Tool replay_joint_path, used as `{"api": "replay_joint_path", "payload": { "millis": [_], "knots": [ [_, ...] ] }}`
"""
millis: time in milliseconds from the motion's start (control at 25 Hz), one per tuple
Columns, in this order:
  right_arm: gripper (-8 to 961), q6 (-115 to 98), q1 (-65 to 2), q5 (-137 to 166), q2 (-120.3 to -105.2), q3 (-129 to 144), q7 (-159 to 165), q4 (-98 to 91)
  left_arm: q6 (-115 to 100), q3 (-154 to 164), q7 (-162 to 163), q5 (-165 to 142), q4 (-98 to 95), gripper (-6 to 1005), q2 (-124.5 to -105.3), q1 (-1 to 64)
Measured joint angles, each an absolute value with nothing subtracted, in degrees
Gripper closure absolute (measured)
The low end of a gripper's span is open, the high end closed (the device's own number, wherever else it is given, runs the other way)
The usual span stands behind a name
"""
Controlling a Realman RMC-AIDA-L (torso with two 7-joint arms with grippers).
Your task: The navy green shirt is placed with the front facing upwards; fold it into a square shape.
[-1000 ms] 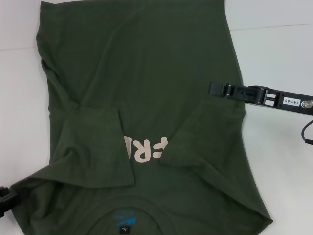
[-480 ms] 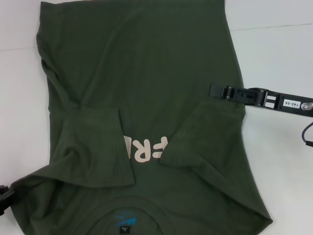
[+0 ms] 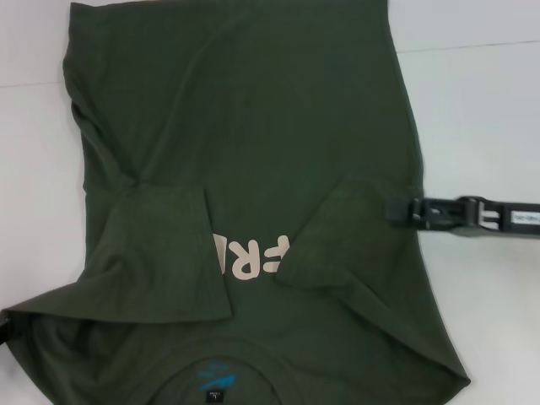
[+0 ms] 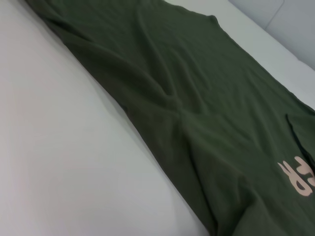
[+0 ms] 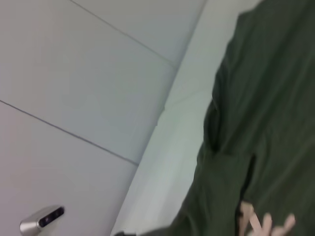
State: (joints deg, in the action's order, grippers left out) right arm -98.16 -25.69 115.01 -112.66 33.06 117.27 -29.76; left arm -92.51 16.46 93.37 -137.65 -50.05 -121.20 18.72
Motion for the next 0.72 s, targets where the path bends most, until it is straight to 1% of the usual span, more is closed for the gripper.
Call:
{"api": "replay_joint_path", "payload": {
  "millis": [120,240,720],
  "knots": [
    [38,-100.04,-24.38,116.28,-111.14,33.16,119.89,-29.62,-92.49,15.91,93.39,-137.5,-50.12,951,-121.16,18.67],
    [39,-102.18,-23.34,118.59,-110.14,33.0,121.83,-29.51,-92.54,15.44,93.27,-137.5,-50.17,951,-121.05,18.45],
    [45,-106.02,-19.65,127.04,-108.21,32.66,126.8,-29.45,-92.73,15.21,93.39,-137.98,-50.71,951,-120.93,18.18]
  ]
}}
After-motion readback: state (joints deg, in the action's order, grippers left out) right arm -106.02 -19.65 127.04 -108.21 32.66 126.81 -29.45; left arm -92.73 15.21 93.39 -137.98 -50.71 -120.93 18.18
